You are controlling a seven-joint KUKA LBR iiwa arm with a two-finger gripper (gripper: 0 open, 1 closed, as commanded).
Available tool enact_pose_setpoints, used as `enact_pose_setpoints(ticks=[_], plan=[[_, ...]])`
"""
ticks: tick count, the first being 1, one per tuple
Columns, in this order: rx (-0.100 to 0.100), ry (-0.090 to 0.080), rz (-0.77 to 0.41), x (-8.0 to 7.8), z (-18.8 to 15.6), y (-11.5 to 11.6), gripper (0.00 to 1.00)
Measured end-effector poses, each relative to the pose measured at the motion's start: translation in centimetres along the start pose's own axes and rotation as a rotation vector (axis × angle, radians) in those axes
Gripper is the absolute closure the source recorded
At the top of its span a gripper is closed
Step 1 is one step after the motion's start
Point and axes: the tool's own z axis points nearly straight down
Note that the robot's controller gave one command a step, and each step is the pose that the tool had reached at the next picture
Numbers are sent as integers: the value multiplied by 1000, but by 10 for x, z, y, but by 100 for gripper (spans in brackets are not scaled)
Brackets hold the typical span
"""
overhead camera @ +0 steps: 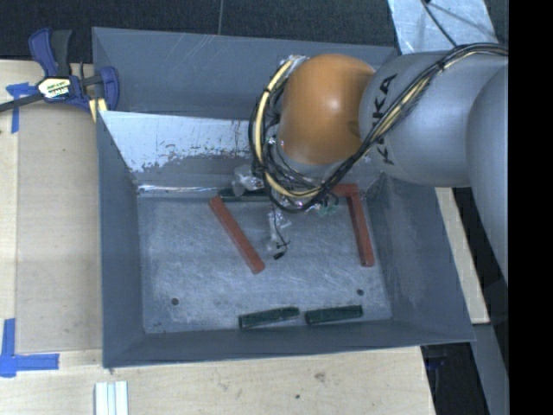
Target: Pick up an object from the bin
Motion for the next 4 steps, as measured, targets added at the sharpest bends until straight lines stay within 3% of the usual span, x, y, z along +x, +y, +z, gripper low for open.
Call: enact_pose_setpoints(ticks=[1,2,3,4], plan=[[-4,10,-520,-8,48,57,0],[-5,5,-371,8,12,-20,0],[-8,3,-823,-19,51,51,0],[-9,1,-821,-20,50,51,100]])
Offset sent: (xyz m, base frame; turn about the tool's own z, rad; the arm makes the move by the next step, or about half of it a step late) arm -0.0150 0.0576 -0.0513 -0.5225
